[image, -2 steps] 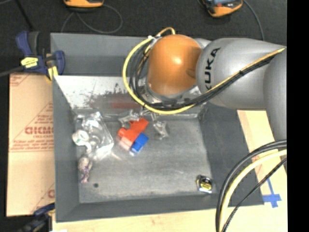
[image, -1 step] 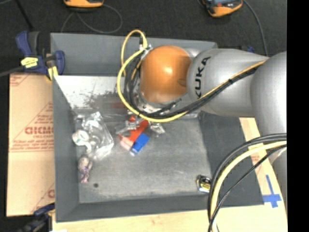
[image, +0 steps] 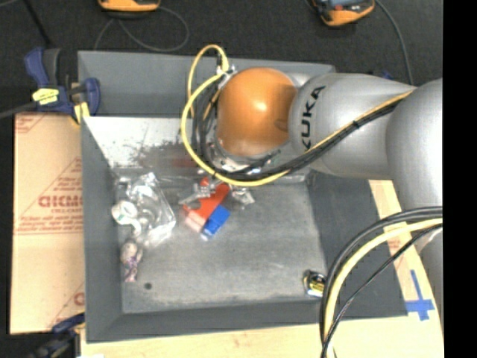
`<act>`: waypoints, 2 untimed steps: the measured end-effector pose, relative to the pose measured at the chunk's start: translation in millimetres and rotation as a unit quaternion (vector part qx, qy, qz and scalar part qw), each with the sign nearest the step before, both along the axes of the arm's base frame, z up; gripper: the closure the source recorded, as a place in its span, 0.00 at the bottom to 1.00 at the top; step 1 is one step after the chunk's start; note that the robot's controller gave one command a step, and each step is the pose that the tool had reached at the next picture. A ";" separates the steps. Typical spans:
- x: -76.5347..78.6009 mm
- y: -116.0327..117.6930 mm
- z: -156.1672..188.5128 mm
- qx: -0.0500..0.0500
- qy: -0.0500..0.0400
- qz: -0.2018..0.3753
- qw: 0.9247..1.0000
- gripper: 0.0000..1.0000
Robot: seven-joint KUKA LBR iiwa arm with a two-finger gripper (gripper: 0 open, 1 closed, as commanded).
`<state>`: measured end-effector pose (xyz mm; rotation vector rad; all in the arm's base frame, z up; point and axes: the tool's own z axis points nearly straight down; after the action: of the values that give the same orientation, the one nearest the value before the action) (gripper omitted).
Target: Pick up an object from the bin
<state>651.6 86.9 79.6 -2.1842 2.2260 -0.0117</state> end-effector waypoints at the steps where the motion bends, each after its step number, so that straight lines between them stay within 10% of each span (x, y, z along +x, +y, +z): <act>1: 2.3 1.4 3.6 0.002 -0.003 -0.001 1.000 1.00; 2: 4.4 1.1 19.6 -0.003 0.008 -0.005 1.000 1.00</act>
Offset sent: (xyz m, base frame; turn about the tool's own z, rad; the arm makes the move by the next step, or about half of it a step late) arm 0.0000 0.0000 0.0000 0.0000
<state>656.0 88.1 99.3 -2.1834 2.2488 -0.0014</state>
